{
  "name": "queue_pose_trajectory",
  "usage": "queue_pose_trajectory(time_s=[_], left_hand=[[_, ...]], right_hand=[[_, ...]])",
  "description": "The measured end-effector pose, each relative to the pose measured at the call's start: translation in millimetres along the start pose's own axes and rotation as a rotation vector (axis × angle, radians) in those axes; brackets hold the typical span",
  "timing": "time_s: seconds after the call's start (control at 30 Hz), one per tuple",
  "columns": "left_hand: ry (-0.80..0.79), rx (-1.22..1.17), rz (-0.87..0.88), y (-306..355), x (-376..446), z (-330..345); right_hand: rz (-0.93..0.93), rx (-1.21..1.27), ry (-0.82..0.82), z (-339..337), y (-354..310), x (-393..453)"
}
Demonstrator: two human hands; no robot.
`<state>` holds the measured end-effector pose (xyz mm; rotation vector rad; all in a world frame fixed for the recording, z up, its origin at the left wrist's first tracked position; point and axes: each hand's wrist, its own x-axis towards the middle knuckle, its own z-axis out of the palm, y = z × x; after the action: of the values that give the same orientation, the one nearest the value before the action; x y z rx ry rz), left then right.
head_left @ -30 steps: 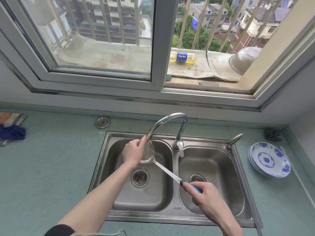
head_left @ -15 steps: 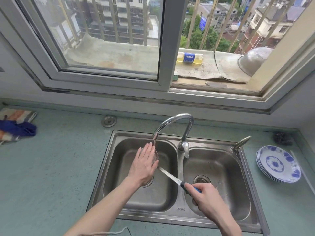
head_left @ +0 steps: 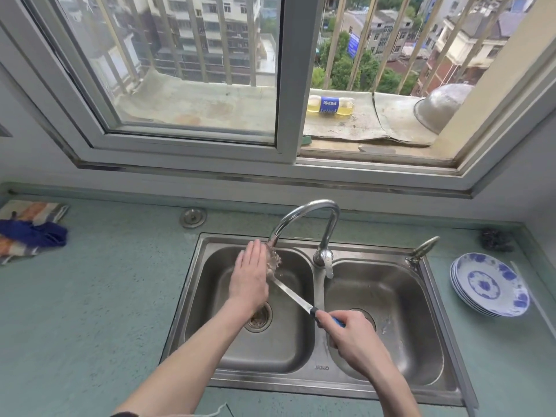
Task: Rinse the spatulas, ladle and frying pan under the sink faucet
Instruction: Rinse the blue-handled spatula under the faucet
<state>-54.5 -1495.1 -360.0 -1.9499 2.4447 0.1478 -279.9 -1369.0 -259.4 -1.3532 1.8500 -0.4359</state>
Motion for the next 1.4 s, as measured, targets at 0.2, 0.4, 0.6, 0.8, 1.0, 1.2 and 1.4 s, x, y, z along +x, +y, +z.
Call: queue_pose_trajectory(time_s=[0.2, 0.4, 0.6, 0.8, 1.0, 1.2, 1.4], left_hand=[[-0.134, -0.09, 0.328, 17.9, -14.9, 10.0], [-0.045, -0.02, 0.296, -1.1, -7.8, 1.6], [-0.089, -0.005, 0.276, 8.3, -10.0, -1.9], [-0.081, 0.054, 0.333, 3.6, -8.8, -1.4], [-0.066, 0.114, 0.21, -5.2, 0.8, -14.8], [-0.088, 0.113, 0.264, 8.7, -4.1, -7.9], [-0.121, 0.076, 0.401, 11.7, -7.8, -7.9]], right_hand=[[-0.004, -0.026, 0.092, 6.8, 3.2, 2.1], [0.012, 0.095, 0.008, 6.9, 10.5, -5.6], [0.01, 0.116, 0.025, 13.6, 8.1, -2.7], [0.037, 0.195, -0.028, 12.0, 6.9, -5.1], [0.048, 0.247, -0.073, 10.6, 17.2, -11.8], [0.047, 0.275, -0.017, 13.4, 13.4, -10.3], [0.059, 0.274, -0.015, 12.3, 11.9, -10.2]])
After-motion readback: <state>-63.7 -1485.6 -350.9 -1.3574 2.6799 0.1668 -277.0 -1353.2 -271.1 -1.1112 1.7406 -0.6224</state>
